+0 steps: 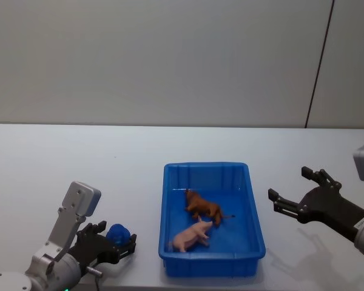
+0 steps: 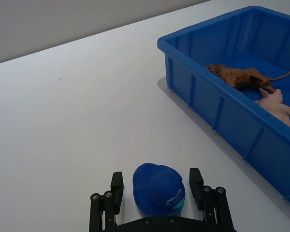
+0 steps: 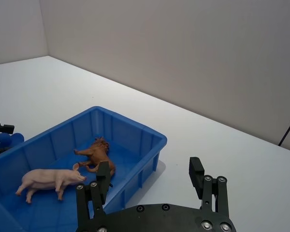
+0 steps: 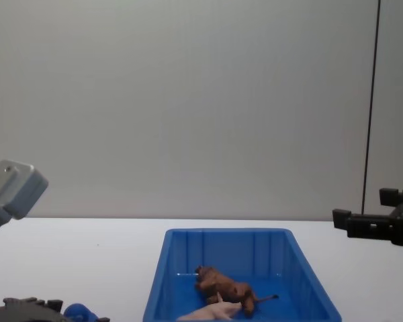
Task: Pick up the two dolls from the table and place them into the box.
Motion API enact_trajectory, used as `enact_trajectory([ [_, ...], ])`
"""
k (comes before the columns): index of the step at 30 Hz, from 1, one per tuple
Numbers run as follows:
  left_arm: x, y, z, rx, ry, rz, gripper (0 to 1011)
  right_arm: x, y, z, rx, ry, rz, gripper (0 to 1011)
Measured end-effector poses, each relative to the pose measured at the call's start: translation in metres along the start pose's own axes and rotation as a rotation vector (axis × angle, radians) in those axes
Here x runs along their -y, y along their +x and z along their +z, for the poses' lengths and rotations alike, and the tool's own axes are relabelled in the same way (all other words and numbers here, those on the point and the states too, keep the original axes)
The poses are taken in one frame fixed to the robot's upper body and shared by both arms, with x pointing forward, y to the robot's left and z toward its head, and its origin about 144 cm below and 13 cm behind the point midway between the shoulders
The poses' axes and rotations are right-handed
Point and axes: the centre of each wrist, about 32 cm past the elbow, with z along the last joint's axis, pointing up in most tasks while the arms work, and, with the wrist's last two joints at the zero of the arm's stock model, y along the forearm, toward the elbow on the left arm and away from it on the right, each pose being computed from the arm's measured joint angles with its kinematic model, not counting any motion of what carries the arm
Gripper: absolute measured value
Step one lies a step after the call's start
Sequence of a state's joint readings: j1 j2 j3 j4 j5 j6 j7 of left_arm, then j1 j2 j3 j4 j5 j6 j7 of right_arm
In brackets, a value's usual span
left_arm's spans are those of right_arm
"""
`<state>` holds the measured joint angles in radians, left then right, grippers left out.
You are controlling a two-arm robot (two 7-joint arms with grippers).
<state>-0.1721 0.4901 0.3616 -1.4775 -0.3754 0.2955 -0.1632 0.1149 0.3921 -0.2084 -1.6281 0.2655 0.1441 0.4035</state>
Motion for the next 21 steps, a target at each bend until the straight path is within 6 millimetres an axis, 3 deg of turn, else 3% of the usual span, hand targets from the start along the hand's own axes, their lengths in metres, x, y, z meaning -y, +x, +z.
enact_trajectory([
  [10, 0.004, 0.004, 0.001, -0.006, 0.016, -0.016, 591, 0.0, 0.0, 0.0, 0.0, 0.0, 0.0, 1001],
  [21, 0.003, 0.006, 0.023, 0.052, -0.007, -0.014, 499, 0.0, 0.0, 0.0, 0.0, 0.0, 0.0, 1001],
])
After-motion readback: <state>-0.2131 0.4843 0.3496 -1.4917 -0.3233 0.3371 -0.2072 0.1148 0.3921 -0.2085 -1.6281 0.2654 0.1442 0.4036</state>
